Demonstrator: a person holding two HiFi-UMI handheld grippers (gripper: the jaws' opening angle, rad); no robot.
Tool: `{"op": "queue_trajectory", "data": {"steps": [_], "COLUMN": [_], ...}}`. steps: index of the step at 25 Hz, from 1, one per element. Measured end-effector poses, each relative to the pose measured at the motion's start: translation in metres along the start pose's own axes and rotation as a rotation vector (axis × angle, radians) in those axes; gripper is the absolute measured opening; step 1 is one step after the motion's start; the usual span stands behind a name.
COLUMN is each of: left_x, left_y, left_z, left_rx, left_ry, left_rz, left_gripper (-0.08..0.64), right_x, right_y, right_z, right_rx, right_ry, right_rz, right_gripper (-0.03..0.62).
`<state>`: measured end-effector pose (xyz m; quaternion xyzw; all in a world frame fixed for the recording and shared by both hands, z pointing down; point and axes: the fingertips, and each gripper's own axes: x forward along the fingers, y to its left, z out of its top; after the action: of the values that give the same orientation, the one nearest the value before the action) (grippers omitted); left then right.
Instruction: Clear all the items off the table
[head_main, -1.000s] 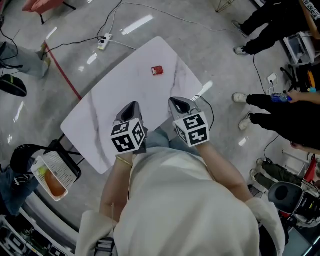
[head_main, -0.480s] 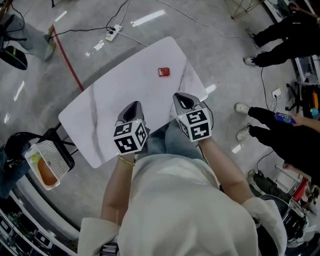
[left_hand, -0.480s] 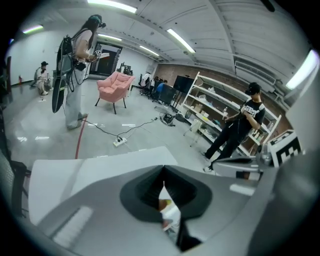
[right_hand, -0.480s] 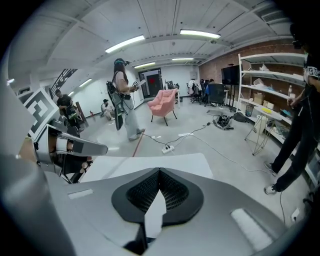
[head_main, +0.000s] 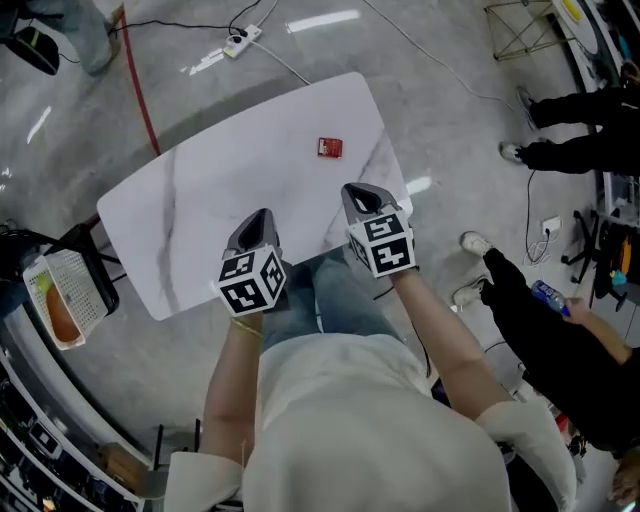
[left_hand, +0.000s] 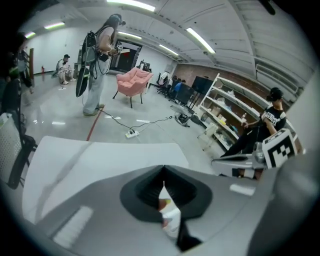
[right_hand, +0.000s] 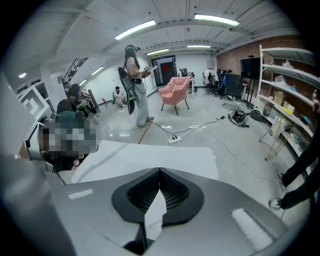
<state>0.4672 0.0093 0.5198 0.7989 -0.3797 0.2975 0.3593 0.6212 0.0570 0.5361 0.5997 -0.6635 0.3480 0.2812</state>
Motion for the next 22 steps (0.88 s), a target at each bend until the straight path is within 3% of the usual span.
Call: {"op": "queue_trajectory", "data": {"steps": [3, 10, 22], "left_x": [0.015, 0.047, 0.099], "left_y": [0.006, 0.010, 0.014], "left_z": [-0.010, -0.034, -0.066], "left_rx": [-0.042, -0.078, -0.139], "left_ry": [0.006, 0.043, 0.094], "left_rz": [0.036, 0.088, 0.125], "left_gripper": [0.009, 0.009, 0.009], "right_x": [0.020, 0.072, 0.159], "right_y": [-0.010, -0.025, -0.058], "right_z": [-0.007, -0.024, -0.062], "right_rx": [-0.029, -0.105, -0.172], "right_ry": [0.029, 0.076, 0.173], "right_rz": [0.027, 0.071, 0.085], "right_gripper": [0.010, 0.101, 0.180]}}
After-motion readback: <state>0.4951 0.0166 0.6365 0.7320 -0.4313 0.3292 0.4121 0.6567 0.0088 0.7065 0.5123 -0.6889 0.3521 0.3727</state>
